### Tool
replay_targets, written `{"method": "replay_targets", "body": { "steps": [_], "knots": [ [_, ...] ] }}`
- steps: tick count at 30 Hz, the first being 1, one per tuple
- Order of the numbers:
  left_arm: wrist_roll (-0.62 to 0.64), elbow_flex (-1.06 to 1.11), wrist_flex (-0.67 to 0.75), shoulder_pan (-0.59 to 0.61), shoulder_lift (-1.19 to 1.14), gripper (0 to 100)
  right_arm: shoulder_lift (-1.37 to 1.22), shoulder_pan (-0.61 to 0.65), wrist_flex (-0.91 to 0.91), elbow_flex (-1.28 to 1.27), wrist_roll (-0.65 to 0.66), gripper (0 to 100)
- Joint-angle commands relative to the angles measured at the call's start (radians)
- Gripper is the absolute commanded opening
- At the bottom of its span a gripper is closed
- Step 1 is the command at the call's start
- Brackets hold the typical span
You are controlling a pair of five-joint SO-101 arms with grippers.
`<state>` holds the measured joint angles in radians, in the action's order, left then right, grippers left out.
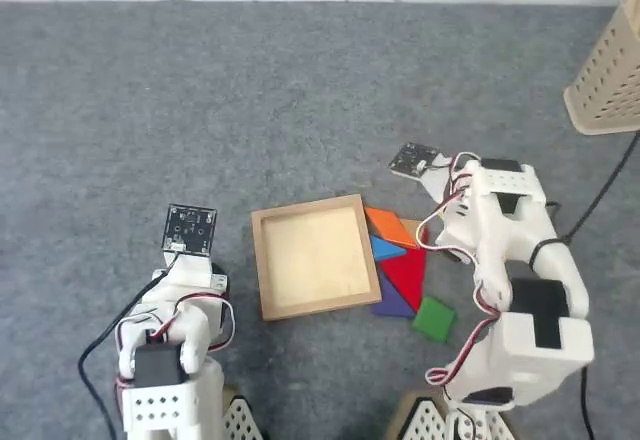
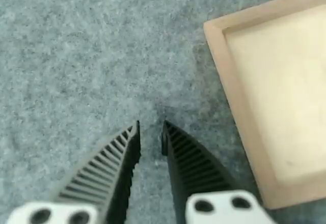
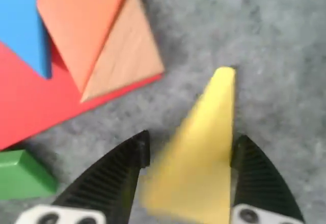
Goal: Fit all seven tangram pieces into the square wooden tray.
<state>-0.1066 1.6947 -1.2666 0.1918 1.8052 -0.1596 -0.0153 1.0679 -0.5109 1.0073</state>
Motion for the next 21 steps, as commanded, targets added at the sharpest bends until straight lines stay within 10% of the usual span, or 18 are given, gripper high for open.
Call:
{"method": "replay_targets", "body": {
  "steps": [1,7,21],
  "knots": [
    [0.008,-0.008,0.0,-0.002,0.023,7,-0.012,-0.021,0.021,0.029,0.02,21.8],
    [0.008,-0.008,0.0,-0.002,0.023,7,-0.01,-0.016,0.025,0.057,-0.063,0.2],
    [0.008,-0.008,0.0,-0.002,0.023,7,0.002,0.188,0.355,0.595,-0.568,0.6]
  ]
}}
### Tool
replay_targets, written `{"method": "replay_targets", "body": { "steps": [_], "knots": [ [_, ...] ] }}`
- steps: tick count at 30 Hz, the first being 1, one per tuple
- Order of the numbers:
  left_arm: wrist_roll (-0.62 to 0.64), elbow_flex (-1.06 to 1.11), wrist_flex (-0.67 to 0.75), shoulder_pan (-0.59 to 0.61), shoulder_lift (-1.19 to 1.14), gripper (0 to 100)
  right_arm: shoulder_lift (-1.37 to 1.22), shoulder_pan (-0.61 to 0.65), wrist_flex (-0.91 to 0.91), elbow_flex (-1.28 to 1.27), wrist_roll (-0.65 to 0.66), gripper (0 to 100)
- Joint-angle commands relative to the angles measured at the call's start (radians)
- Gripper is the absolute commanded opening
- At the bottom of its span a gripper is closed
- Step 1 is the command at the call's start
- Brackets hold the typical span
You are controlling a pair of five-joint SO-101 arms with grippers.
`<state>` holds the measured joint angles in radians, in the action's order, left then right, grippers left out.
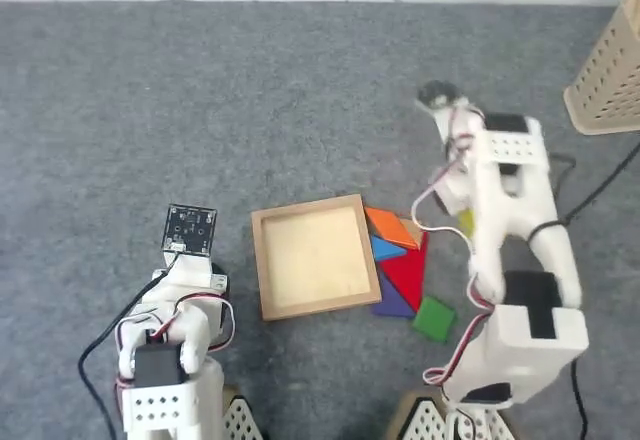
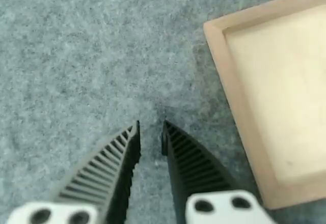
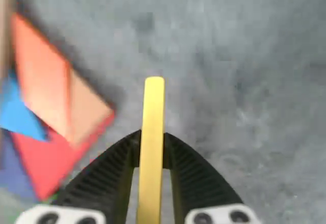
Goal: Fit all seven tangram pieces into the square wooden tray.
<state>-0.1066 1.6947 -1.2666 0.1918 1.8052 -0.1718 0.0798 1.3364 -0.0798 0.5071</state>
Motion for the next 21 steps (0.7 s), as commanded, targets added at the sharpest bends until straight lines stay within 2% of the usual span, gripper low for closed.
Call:
{"method": "replay_targets", "body": {
  "steps": [1,7,10,13,17,21],
  "knots": [
    [0.008,-0.008,0.0,-0.002,0.023,7,0.015,0.13,0.107,0.198,-0.08,0.6],
    [0.008,-0.008,0.0,-0.002,0.023,7,0.044,0.309,0.099,0.258,-0.11,0.6],
    [0.008,-0.008,0.0,-0.002,0.023,7,0.137,0.384,0.024,0.189,-0.081,0.6],
    [0.008,-0.008,0.0,-0.002,0.023,7,0.275,0.443,-0.117,0.011,-0.066,0.6],
    [0.008,-0.008,0.0,-0.002,0.023,7,0.372,0.51,-0.291,-0.239,0.054,0.6],
    [0.008,-0.008,0.0,-0.002,0.023,7,0.338,0.579,-0.41,-0.336,0.163,0.6]
  ]
}}
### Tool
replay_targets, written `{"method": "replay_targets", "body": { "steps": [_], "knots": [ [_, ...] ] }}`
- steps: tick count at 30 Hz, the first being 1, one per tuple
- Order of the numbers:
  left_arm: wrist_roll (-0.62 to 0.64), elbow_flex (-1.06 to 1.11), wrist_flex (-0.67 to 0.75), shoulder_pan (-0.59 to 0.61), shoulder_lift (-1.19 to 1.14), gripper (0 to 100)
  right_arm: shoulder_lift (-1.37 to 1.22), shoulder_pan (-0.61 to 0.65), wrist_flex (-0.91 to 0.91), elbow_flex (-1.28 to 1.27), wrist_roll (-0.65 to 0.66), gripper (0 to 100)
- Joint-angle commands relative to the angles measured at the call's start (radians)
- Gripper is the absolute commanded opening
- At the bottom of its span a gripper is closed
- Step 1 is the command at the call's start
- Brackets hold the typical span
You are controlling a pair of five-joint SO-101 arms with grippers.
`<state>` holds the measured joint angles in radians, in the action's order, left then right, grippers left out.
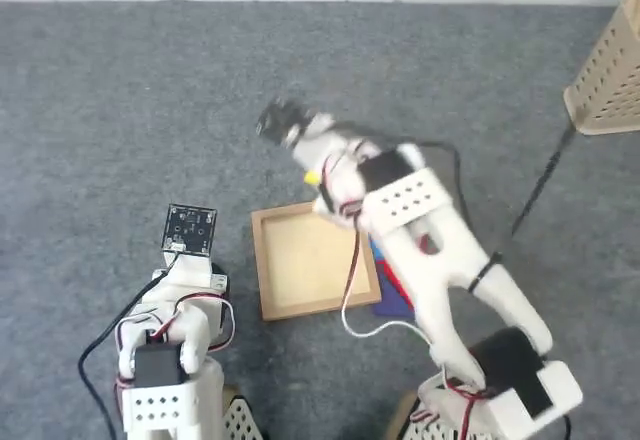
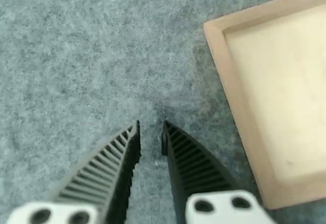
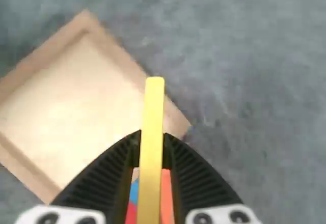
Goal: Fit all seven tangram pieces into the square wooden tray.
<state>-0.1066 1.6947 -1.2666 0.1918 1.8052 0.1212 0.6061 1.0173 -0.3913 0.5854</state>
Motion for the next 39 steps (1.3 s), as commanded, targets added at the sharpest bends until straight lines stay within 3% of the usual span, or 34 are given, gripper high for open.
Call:
{"method": "replay_targets", "body": {
  "steps": [1,12,16,19,30,39],
  "knots": [
    [0.008,-0.008,0.0,-0.002,0.023,7,0.027,0.068,-0.107,-0.029,0.103,0.6],
    [0.008,-0.008,0.0,-0.002,0.023,7,-0.199,0.091,-0.237,-0.023,0.166,1.0],
    [0.008,-0.008,0.0,-0.002,0.023,7,-0.202,0.091,-0.156,-0.002,0.114,15.4],
    [0.008,-0.008,0.0,-0.002,0.023,7,-0.2,0.101,-0.114,0.008,0.155,23.3],
    [0.008,-0.008,0.0,-0.002,0.023,7,-0.116,0.11,-0.002,0.014,0.157,15.4],
    [0.008,-0.008,0.0,-0.002,0.023,7,-0.013,0.107,0.028,-0.031,0.08,15.1]
  ]
}}
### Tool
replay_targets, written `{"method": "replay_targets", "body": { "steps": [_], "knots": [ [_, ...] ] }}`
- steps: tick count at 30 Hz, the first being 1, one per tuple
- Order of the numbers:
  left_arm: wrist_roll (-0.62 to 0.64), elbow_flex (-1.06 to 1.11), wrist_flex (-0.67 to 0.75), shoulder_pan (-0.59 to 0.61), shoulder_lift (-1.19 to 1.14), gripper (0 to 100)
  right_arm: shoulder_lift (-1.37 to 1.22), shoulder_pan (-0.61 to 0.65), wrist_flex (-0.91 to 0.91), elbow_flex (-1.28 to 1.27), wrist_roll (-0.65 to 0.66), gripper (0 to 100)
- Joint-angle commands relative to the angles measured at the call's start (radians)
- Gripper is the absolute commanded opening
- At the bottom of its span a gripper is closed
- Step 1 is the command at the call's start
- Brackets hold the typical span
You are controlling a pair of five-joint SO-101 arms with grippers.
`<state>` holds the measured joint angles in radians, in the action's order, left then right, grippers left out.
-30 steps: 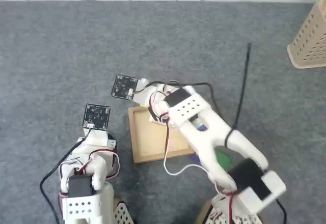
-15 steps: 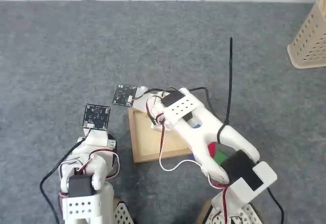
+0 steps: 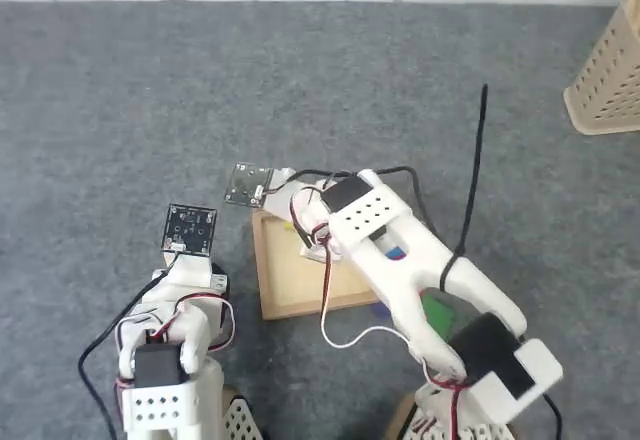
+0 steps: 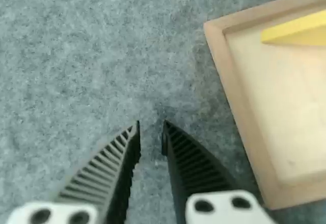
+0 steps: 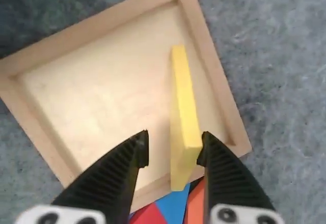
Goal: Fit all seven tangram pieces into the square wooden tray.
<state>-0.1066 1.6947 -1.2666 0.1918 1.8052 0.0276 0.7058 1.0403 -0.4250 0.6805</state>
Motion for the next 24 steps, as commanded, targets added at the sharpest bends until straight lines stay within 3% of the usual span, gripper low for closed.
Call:
{"method": "replay_targets", "body": {
  "steps": [1,24],
  "knots": [
    [0.008,-0.008,0.0,-0.002,0.023,7,0.085,0.01,-0.005,-0.012,-0.015,15.1],
    [0.008,-0.008,0.0,-0.002,0.023,7,0.12,0.033,-0.09,-0.144,-0.014,15.1]
  ]
}}
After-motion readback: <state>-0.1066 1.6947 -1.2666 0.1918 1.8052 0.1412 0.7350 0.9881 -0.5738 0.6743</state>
